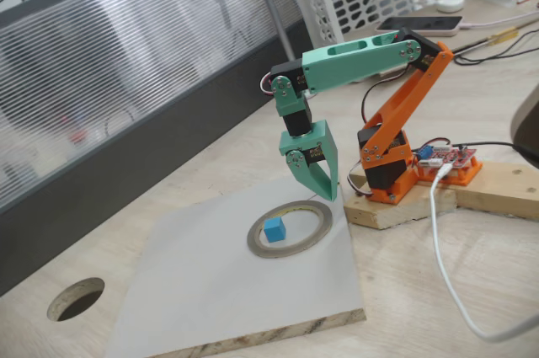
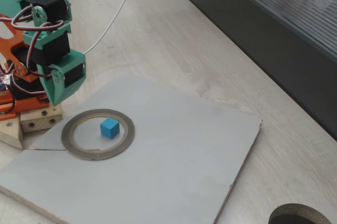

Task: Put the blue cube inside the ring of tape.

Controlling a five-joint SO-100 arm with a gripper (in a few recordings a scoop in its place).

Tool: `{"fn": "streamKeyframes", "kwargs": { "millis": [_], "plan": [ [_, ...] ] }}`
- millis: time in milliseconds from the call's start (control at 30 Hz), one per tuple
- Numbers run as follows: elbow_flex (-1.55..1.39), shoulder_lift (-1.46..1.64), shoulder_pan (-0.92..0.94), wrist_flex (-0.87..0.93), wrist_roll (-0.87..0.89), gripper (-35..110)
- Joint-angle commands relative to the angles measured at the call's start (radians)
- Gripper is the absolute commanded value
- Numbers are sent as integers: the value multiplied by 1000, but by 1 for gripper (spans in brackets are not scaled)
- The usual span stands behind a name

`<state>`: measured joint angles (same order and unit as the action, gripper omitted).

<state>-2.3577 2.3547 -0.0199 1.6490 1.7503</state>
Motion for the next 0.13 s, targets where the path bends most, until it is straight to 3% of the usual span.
{"fn": "streamKeyframes", "kwargs": {
  "millis": [0,100],
  "plan": [
    [-9,77,-14,6,12,0],
    [-9,77,-14,6,12,0]
  ]
}}
